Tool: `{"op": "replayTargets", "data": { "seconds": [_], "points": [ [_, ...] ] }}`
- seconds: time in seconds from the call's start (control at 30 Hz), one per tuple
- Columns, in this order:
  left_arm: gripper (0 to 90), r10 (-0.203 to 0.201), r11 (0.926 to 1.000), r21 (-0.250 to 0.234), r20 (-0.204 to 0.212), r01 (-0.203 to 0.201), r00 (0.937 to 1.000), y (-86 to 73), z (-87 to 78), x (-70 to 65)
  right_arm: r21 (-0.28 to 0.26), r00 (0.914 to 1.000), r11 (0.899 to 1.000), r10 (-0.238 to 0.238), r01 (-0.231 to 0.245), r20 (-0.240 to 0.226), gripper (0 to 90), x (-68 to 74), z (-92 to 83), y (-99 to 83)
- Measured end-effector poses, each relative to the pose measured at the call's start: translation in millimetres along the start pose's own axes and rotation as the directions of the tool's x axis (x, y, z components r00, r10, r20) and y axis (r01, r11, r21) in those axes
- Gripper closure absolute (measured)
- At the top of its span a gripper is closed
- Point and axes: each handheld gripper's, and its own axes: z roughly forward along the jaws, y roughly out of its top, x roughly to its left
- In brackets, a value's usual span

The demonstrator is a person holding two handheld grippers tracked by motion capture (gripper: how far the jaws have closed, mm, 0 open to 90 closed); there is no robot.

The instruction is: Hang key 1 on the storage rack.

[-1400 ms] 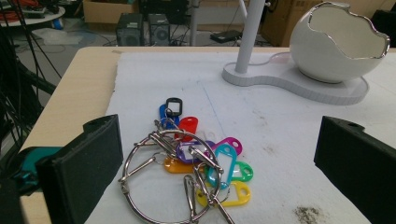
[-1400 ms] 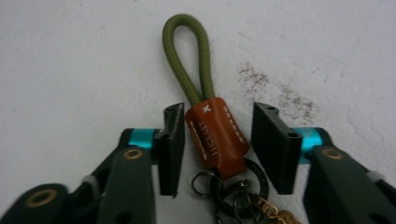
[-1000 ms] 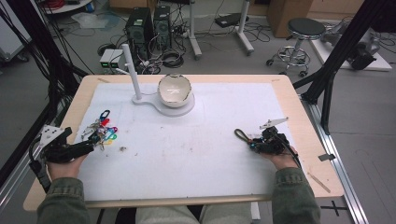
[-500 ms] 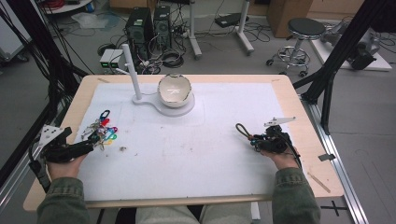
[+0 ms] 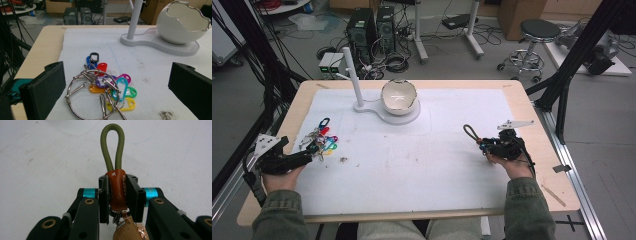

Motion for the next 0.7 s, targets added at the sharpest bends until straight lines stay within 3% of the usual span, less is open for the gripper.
{"op": "replayTargets", "data": {
  "seconds": [0.37, 0.57, 0.7],
  "points": [
    [1.7, -0.003, 1.0000, -0.002, 0.010, 0.003, 0.9999, -0.1, 1.8, -0.9, -0.010, 0.9995, 1.000, -0.027, 0.027, -0.016, 74.0, 8.6, 0.4, 21.1],
    [1.7, -0.007, 1.0000, -0.007, 0.012, 0.007, 0.9999, 0.2, 1.1, -0.4, -0.016, 0.9993, 0.999, -0.033, 0.033, -0.018, 74.0, 20.3, 5.3, 40.7],
    [1.7, -0.008, 1.0000, -0.006, 0.011, 0.008, 0.9999, 0.2, 1.5, -0.2, -0.014, 0.9998, 1.000, -0.014, 0.014, -0.014, 73.9, 25.5, 10.6, 49.5]
  ]
}}
